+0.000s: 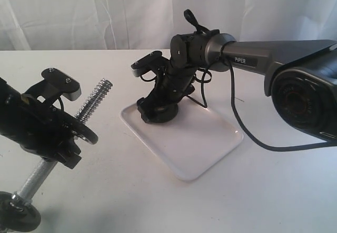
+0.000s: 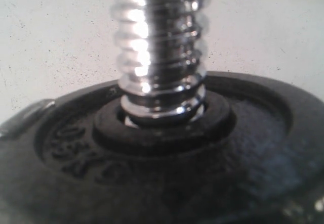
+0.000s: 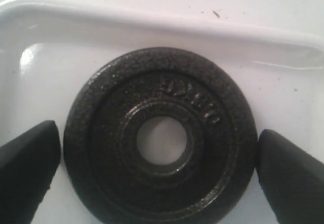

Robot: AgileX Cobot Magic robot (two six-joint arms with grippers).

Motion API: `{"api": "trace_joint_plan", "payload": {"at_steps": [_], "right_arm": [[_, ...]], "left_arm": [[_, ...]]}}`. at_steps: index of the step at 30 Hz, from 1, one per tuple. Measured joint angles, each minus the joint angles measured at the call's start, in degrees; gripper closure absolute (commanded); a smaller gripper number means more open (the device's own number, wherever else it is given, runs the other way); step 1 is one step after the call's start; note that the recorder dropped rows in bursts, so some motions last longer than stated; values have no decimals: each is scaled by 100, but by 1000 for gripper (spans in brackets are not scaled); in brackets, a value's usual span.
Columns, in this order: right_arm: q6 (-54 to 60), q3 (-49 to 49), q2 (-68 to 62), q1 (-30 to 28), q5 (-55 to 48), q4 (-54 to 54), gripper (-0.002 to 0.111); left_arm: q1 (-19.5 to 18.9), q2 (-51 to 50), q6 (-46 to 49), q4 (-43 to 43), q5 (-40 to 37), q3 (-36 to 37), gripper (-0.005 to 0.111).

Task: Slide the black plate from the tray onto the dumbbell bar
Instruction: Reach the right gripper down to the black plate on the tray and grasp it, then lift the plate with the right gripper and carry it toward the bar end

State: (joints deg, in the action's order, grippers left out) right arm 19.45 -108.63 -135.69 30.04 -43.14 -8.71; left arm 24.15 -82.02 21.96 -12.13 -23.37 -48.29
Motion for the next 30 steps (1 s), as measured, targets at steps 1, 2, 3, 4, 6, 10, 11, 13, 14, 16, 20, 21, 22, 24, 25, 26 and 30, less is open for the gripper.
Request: {"api": "trace_joint_plan", "payload": {"at_steps": [1,2,3,4,6,10,11,13,14,16,20,21,22,24,25,26,30], "right_arm": [[-31,0,0,0,-11,0,25],[-62,0,0,0,-11,11,29],[-121,0,0,0,-11,22,34],[-165,0,0,0,-11,32,38],[-219,0,0,13,1,46,48],[-260,0,0,16,1,79,67],[-270,0,0,16,1,79,76],[-270,0,0,16,1,79,89],[-270,0,0,16,1,79,100],[-270,0,0,16,1,79,108],[-286,0,0,16,-12,79,108],[-284,0,-19,16,-49,79,108],[-284,0,-19,16,-93,79,108],[-284,0,-19,16,-181,79,108],[-284,-10,-9,16,-235,79,108],[-284,-12,4,16,-295,55,108],[-360,-22,113,1,-567,-269,108]], "left_arm": [[0,0,0,0,0,0,107],[0,0,0,0,0,0,107],[0,0,0,0,0,0,107],[0,0,0,0,0,0,107],[0,0,0,0,0,0,107],[0,0,0,0,0,0,107],[0,0,0,0,0,0,107],[0,0,0,0,0,0,107],[0,0,0,0,0,0,107],[0,0,0,0,0,0,107],[0,0,0,0,0,0,107],[0,0,0,0,0,0,107],[0,0,0,0,0,0,107],[0,0,0,0,0,0,107],[0,0,0,0,0,0,107],[0,0,0,0,0,0,107],[0,0,0,0,0,0,107]]}}
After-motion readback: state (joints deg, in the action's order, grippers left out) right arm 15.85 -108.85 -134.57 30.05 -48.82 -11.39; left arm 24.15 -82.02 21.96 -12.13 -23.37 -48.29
